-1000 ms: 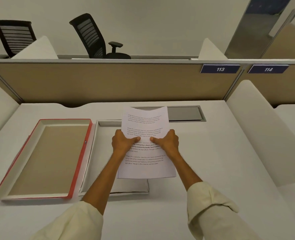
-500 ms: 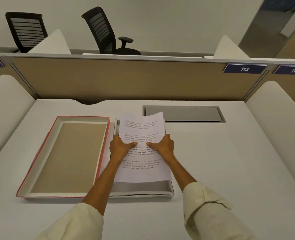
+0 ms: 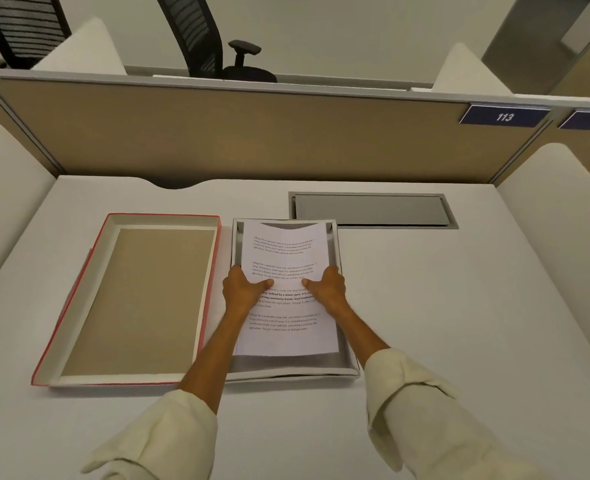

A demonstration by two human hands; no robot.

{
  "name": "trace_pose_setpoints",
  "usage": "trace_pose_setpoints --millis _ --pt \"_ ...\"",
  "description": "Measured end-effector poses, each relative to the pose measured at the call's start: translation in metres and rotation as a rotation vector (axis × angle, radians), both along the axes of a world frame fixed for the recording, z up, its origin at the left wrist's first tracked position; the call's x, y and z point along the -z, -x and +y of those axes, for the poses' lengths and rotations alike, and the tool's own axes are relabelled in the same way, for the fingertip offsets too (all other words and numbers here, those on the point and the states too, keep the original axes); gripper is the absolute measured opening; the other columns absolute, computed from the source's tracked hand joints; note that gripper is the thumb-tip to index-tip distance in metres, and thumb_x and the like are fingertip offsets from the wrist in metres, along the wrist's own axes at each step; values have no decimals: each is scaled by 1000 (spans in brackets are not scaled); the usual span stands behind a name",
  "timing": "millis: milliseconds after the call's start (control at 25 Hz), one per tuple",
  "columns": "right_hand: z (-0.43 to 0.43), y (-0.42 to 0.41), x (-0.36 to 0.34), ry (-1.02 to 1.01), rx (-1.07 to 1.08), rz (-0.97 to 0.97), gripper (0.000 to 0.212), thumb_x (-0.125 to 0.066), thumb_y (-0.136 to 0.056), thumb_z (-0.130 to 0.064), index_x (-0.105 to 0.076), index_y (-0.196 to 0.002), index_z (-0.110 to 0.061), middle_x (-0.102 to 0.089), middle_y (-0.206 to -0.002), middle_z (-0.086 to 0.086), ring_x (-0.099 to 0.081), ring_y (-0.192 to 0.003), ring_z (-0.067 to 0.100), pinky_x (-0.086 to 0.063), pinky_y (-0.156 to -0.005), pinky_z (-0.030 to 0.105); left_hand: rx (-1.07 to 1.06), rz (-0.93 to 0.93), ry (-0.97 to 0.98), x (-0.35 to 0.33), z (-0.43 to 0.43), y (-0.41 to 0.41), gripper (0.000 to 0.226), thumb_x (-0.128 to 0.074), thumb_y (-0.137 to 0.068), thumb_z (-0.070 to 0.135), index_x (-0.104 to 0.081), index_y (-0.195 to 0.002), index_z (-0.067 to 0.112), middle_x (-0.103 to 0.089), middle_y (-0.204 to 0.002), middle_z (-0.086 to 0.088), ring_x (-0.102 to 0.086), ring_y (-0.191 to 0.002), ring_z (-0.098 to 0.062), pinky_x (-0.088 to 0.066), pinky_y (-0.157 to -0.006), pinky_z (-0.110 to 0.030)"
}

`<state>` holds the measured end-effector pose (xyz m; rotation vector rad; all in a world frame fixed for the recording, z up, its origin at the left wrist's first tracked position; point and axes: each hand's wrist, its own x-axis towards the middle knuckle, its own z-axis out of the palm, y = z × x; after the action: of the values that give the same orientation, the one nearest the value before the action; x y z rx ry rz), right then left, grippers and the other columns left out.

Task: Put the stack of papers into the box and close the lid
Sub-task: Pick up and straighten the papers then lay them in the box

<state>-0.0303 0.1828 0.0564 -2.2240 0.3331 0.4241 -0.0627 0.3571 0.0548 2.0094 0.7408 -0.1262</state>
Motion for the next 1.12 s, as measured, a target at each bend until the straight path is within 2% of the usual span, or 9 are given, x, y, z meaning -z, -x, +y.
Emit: trace_pose_setpoints --millis 240,720,800,920,1120 --pt "-3 -2 13 49 -47 56 42 -65 -91 -21 -48 -123 -1 -59 -129 17 -62 -114 32 -54 -91 36 -20 -14 38 15 -4 3 55 -83 -75 23 -55 -119 3 -66 -125 -17 -66 -109 -36 -54 -87 -42" --pt "-5 -1 24 59 -45 80 51 -62 -93 -18 -37 -134 1 -50 -138 19 -53 -125 33 -46 -102 38 -28 -68 127 30 -4 9 62 -82 -76 17 -51 -128 1 -63 -128 -18 -62 -116 -35 -54 -94 -45" --pt "-3 2 25 44 -7 53 56 -64 -92 -15 -34 -135 2 -50 -138 19 -53 -126 34 -47 -102 39 -39 -103 116 31 -6 13 60 -82 -76 16 -53 -127 2 -64 -127 -17 -63 -114 -34 -54 -91 -42" --pt "0 8 28 52 33 -21 57 -67 -89 -12 -35 -134 2 -50 -137 20 -52 -126 33 -48 -103 40 -64 -185 92 32 -11 19 57 -82 -76 15 -56 -125 5 -65 -125 -16 -64 -112 -32 -51 -83 -30" --pt "2 24 31 40 56 -128 60 -66 -90 -9 -33 -139 -1 -47 -140 16 -50 -129 30 -48 -105 41 -55 -210 49 32 -16 27 80 -81 -78 20 -39 -145 5 -51 -145 -15 -49 -133 -30 -39 -106 -35"
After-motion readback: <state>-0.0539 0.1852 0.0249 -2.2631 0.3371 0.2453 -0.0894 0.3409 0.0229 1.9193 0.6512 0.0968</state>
